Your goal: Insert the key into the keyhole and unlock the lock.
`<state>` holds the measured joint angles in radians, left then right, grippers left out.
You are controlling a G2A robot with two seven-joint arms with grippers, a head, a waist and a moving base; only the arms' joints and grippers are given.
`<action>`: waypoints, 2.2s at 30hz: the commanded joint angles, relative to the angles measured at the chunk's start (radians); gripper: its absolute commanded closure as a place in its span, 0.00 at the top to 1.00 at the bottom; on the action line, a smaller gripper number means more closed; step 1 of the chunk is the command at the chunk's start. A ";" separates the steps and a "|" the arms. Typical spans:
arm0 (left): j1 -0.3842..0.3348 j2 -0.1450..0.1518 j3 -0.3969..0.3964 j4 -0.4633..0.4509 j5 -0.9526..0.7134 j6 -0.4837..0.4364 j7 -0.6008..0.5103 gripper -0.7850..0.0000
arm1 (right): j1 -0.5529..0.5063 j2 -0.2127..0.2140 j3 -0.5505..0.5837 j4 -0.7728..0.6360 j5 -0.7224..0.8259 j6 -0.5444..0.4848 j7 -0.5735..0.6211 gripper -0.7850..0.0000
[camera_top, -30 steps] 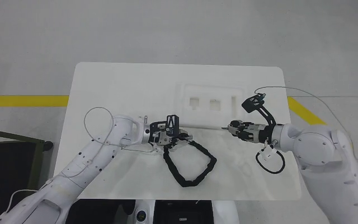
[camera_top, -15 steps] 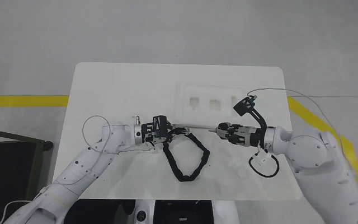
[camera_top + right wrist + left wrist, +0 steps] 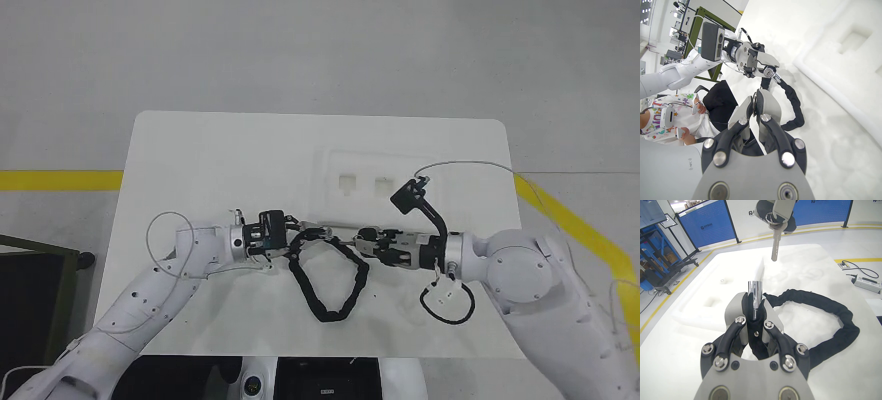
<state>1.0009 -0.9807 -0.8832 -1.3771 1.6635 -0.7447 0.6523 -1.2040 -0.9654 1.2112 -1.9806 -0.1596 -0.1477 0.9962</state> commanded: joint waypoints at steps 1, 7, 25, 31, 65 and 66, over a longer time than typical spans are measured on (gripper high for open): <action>0.004 0.001 -0.005 0.000 0.001 -0.002 0.011 0.00 | 0.005 -0.003 -0.012 0.012 0.008 0.002 -0.021 0.00; 0.010 0.002 -0.013 0.005 -0.006 -0.005 0.022 0.00 | 0.015 -0.007 -0.027 0.028 0.020 0.003 -0.043 0.00; 0.027 0.000 -0.020 -0.004 -0.039 -0.011 0.003 0.00 | 0.021 -0.009 -0.029 0.021 0.044 0.080 -0.042 0.00; 0.030 0.008 -0.027 0.000 0.025 -0.018 0.119 0.00 | 0.022 -0.006 -0.025 -0.028 0.040 0.124 0.004 0.00; 0.032 0.024 -0.036 -0.014 0.155 0.025 0.246 0.00 | 0.041 -0.008 -0.082 -0.126 -0.032 0.271 -0.017 0.00; 0.032 0.024 -0.036 -0.014 0.155 0.025 0.246 0.00 | 0.041 -0.009 -0.084 -0.129 -0.035 0.275 -0.018 0.00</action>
<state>1.0327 -0.9567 -0.9190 -1.3907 1.8183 -0.7194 0.8984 -1.1627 -0.9738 1.1289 -2.1067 -0.1916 0.1224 0.9792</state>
